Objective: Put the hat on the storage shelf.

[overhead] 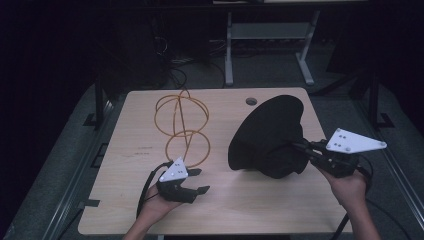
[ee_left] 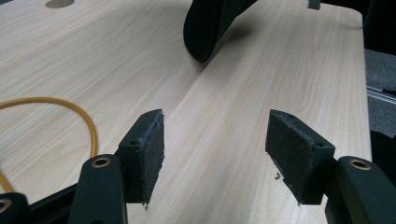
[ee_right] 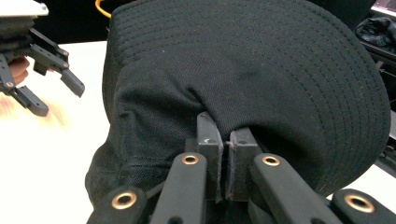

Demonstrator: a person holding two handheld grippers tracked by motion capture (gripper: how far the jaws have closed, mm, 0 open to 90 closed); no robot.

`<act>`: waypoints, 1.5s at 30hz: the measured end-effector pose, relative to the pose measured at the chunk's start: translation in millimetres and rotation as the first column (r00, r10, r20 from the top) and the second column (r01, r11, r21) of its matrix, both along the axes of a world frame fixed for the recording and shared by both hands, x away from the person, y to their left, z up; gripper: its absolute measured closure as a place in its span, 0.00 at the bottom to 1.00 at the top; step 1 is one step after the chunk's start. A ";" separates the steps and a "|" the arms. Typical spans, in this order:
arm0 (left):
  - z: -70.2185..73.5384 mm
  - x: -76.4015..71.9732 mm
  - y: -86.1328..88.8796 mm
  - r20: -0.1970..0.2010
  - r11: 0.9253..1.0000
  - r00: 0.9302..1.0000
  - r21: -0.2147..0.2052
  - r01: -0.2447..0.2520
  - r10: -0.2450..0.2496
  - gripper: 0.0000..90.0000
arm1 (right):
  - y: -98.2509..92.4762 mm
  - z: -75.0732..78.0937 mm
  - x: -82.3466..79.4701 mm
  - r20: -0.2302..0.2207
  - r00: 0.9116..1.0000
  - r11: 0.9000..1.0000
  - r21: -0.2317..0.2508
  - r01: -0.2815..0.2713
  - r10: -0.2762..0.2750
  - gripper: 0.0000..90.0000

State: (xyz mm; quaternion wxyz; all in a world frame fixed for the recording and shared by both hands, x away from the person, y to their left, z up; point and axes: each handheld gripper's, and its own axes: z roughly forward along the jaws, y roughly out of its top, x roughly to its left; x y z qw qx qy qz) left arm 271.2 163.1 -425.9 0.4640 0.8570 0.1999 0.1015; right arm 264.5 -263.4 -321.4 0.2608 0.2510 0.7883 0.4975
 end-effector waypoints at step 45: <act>-9.6 0.2 5.4 0.031 0.999 0.999 0.025 -0.037 0.037 0.36 | 66.9 82.2 47.0 0.027 0.985 0.984 0.041 -0.173 0.172 0.95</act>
